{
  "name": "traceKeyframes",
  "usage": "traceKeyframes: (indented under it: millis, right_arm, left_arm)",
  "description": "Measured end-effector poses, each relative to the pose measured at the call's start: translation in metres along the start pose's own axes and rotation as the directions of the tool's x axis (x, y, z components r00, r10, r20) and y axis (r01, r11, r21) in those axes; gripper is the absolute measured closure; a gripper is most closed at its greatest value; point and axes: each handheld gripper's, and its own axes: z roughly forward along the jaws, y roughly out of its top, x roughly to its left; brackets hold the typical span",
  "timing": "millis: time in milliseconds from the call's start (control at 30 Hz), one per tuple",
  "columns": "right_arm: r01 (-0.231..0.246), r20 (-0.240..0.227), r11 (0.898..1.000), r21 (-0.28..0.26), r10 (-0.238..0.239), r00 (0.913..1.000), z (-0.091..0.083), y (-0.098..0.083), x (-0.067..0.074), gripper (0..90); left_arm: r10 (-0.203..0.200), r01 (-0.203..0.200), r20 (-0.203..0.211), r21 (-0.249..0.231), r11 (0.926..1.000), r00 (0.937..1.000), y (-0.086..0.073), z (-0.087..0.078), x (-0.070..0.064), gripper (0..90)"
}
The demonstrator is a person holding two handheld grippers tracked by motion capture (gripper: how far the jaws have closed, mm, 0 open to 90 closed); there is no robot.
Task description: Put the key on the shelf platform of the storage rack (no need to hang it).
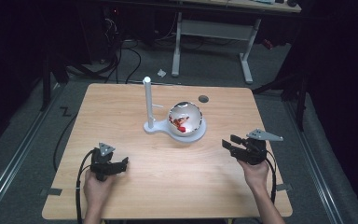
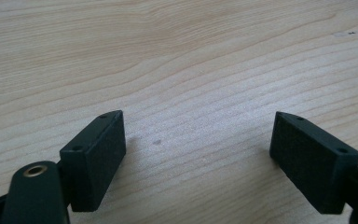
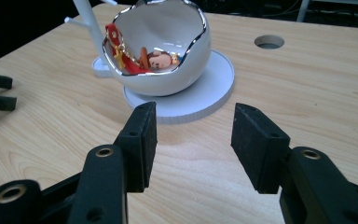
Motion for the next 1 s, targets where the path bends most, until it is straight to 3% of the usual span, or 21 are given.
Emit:
traceKeyframes:
  millis: [567,1000]
  right_arm:
    - [-0.018,-0.021,0.999,0.039,0.019,0.9996,0.019,-0.025,0.008,49.9]
    - [0.014,-0.005,0.994,0.111,-0.014,0.9999,0.043,-0.045,0.018,48.6]
  left_arm:
    - [-0.001,0.001,-0.001,0.0,1.0,1.0,0.0,0.0,0.0,18.7]
    - [-0.002,0.002,-0.001,0.0,1.0,1.0,0.0,0.0,0.0,18.7]
